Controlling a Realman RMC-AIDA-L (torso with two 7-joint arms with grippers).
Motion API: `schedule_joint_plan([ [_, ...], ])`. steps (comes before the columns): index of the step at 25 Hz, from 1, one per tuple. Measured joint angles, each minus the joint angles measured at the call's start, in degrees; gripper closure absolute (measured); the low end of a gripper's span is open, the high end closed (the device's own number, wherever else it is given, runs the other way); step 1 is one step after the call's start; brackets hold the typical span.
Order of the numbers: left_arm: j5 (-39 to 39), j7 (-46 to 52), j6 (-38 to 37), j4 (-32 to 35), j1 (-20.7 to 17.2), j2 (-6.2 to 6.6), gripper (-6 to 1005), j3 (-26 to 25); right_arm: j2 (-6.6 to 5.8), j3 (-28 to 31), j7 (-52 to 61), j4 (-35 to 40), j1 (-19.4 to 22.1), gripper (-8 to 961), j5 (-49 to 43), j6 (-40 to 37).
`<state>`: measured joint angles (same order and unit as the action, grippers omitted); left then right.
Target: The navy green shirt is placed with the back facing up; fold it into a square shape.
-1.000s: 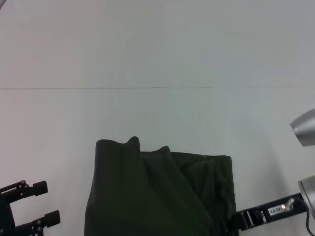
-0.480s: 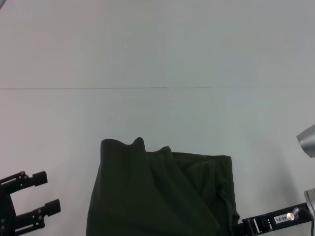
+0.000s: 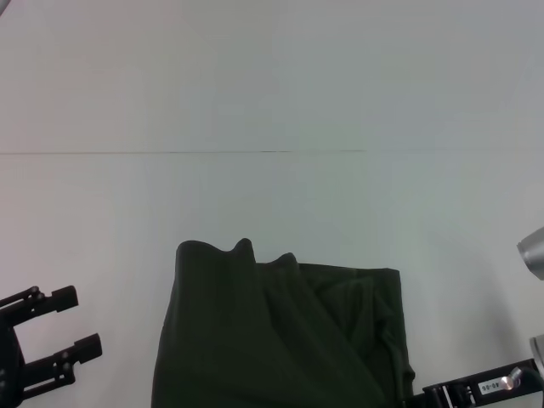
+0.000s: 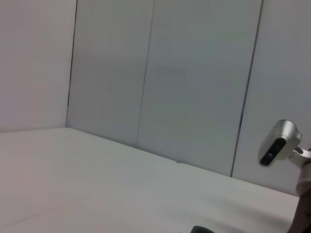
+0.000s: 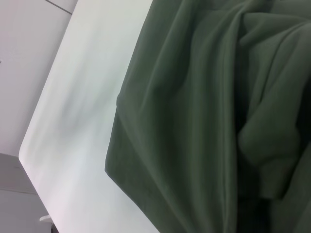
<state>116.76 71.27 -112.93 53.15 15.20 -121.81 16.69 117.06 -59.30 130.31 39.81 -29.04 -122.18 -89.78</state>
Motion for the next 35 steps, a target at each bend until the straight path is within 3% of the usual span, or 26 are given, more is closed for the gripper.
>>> schedule_joint_plan([
  [6, 0.0, 0.0, -0.3, 0.0, 0.1, 0.0, 262, 0.0, -1.54, 0.8, 0.5, -3.0, -0.9, 932, 0.0, -1.2],
  [15, -0.1, -0.1, -0.3, 0.0, 0.2, 0.0, 261, 0.0, -1.87, 7.4, -1.5, -2.9, -1.1, 705, 0.5, -5.0],
  [23, -0.9, 0.0, 0.0, 0.0, 0.2, -0.14, 259, -0.6, -1.78, 19.7, -4.5, -3.2, -4.0, 530, 2.8, -5.8],
  [25, -0.9, 0.3, 0.0, 0.0, 0.2, -0.13, 258, -0.7, -1.63, 19.8, -3.5, -3.6, -5.9, 284, 3.5, -3.7],
  [35, 0.8, 1.5, -0.1, 0.2, -0.3, 0.08, 254, -0.6, -0.83, 11.6, 3.7, -7.0, -16.7, 239, -1.0, 9.3],
])
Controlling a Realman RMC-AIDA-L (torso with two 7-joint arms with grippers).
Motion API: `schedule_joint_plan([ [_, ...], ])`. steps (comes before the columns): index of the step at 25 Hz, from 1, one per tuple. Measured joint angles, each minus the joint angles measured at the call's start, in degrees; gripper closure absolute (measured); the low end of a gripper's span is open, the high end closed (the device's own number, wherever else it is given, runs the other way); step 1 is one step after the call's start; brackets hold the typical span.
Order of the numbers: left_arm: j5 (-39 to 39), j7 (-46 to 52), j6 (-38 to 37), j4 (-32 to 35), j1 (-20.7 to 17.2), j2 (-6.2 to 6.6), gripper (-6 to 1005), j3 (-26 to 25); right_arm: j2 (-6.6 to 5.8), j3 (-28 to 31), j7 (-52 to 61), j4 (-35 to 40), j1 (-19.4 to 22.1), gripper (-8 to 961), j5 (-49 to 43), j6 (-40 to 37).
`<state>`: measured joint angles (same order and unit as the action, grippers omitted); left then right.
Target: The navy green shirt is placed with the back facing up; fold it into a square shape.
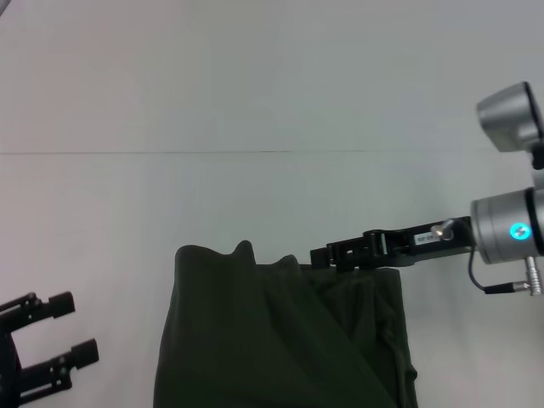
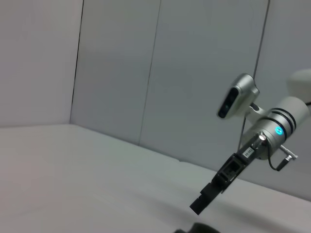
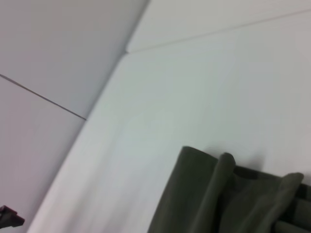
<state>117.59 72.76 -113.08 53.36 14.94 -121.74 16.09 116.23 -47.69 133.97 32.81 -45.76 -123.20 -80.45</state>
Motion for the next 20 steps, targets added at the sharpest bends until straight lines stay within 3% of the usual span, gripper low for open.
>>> schedule_joint_plan([
  [5, 4.6, 1.8, 0.1, 0.2, 0.6, 0.31, 247, 0.4, 0.19, -4.5, 5.4, 0.3, -2.8, 239, -2.6, 2.3],
  [10, 6.9, 2.7, 0.3, -0.1, 1.4, 0.84, 143, 0.5, -0.48, -7.5, 11.8, 0.5, -6.3, 239, -7.5, 2.2],
  [20, 7.1, 2.9, 0.1, -0.5, 2.2, 0.85, 144, 0.6, -0.66, -10.9, 17.2, 1.4, -11.4, 239, -14.7, 1.5],
])
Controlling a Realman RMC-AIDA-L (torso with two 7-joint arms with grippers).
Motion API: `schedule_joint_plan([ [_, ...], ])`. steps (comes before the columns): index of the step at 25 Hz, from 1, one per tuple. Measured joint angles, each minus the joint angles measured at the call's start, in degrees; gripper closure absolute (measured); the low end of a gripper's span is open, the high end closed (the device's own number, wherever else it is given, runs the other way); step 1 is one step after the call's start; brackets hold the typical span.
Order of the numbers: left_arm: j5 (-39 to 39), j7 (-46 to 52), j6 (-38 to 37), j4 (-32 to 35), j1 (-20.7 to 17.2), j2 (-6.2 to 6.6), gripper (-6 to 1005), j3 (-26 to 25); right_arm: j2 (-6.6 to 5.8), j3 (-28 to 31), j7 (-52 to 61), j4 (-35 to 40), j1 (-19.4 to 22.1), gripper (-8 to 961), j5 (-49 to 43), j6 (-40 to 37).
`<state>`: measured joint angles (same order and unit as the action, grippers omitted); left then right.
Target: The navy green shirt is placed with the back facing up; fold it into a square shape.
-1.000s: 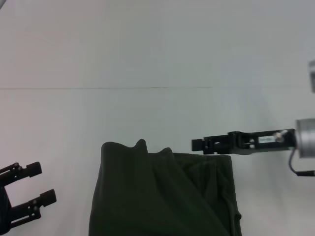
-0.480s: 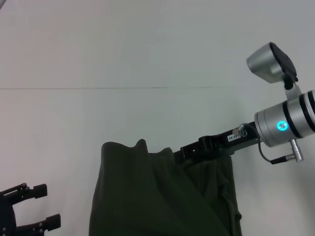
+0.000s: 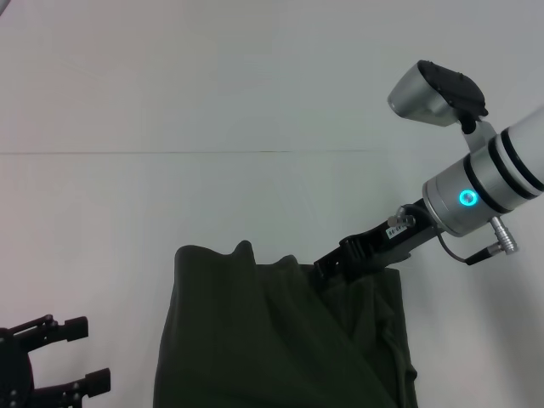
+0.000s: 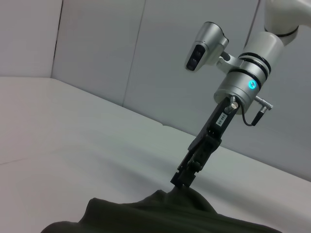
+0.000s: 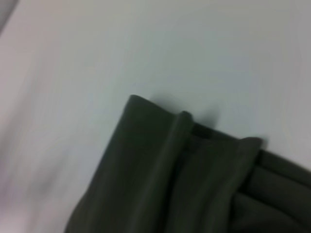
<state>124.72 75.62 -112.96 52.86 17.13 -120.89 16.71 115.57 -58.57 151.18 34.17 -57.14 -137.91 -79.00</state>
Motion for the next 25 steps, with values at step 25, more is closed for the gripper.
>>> schedule_joint_plan([
  [25, -1.4, -0.1, 0.3, -5.0, 0.1, 0.34, 146, -1.4, 4.35, -0.6, -1.9, -1.5, 1.0, 238, -0.8, 6.1],
])
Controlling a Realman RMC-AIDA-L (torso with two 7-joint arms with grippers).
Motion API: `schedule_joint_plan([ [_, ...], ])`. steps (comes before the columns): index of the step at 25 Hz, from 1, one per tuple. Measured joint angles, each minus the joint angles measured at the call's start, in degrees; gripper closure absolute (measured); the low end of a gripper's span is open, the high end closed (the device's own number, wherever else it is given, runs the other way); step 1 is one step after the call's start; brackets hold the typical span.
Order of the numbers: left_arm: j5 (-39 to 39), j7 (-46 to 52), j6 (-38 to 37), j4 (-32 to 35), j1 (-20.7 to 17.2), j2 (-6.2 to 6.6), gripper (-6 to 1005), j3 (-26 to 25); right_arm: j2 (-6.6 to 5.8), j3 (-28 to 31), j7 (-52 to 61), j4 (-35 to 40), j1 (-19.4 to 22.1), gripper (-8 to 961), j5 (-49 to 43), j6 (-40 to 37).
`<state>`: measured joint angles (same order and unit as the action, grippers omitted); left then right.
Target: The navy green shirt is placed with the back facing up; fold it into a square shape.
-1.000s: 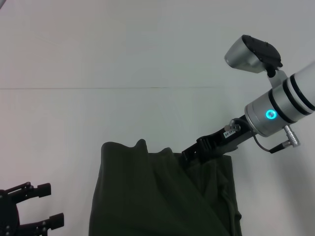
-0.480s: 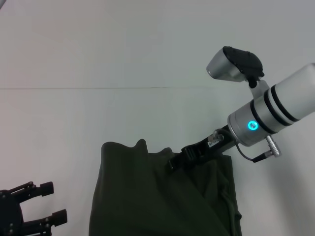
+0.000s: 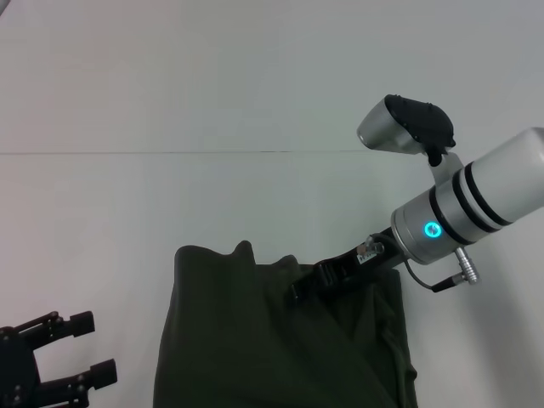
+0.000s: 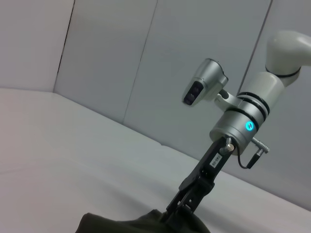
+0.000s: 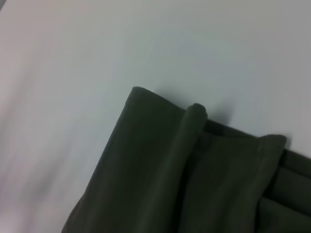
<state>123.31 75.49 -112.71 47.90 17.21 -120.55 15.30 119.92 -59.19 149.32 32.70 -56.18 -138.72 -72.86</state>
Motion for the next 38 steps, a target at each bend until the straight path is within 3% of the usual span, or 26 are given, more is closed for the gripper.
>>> schedule_joint_plan([
  [32, -1.6, 0.5, -0.8, -0.5, -1.1, -0.33, 149, -0.1, 0.18, -2.8, -2.0, -3.9, 0.3, 238, 6.1, 3.9],
  [38, -1.6, 0.4, -0.8, -0.5, -1.1, -0.32, 149, -0.1, 0.23, -2.6, -1.9, -3.9, 0.5, 430, 6.1, 4.0],
])
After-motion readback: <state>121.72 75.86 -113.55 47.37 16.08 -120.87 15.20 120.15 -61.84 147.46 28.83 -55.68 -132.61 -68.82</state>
